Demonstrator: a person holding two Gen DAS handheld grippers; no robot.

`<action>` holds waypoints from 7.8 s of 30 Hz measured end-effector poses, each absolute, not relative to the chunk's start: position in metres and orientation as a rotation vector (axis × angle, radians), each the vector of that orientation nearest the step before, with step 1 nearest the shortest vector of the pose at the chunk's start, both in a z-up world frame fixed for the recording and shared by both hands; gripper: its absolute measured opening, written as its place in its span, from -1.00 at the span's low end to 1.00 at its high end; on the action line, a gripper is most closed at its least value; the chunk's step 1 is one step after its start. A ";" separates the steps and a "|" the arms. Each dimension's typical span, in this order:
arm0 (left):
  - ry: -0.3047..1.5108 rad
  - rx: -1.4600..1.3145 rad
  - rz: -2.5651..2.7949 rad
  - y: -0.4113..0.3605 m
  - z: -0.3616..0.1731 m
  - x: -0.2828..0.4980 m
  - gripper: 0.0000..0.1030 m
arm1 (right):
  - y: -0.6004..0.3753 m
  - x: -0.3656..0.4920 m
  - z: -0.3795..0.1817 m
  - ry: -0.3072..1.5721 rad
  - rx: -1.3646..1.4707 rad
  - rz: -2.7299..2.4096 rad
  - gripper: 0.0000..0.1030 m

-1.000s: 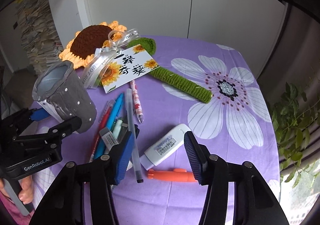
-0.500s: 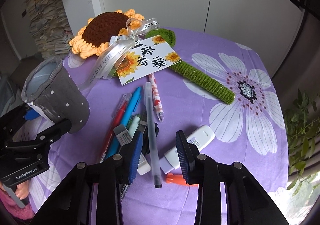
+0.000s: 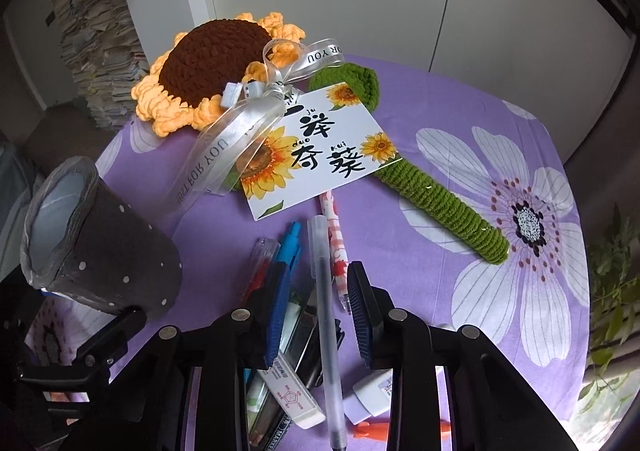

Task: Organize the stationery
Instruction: 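Grasp the clear tube pen lying among the pens with the right tool, then lower the clear pen into the cup held by the left tool and release, then grasp the pink patterned pen with the right tool, then insert the pink pen into the cup beside the clear pen and release, then grasp the black marker from the pen pile with the right tool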

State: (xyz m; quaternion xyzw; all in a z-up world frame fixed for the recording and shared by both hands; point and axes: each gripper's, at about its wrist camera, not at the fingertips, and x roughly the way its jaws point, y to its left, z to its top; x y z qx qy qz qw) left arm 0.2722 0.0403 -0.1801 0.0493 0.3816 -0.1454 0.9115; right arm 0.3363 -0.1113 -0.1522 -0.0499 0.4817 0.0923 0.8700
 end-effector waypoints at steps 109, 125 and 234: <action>0.728 0.103 -0.300 0.044 -0.174 0.263 0.19 | -0.143 0.316 -0.145 0.987 0.020 0.174 -0.74; 0.743 0.108 -0.298 0.044 -0.176 0.267 0.21 | -0.115 0.367 -0.174 1.096 -0.147 0.240 -0.75; 0.759 0.111 -0.295 0.044 -0.180 0.269 0.22 | -0.153 0.319 -0.157 1.225 0.195 0.152 -0.75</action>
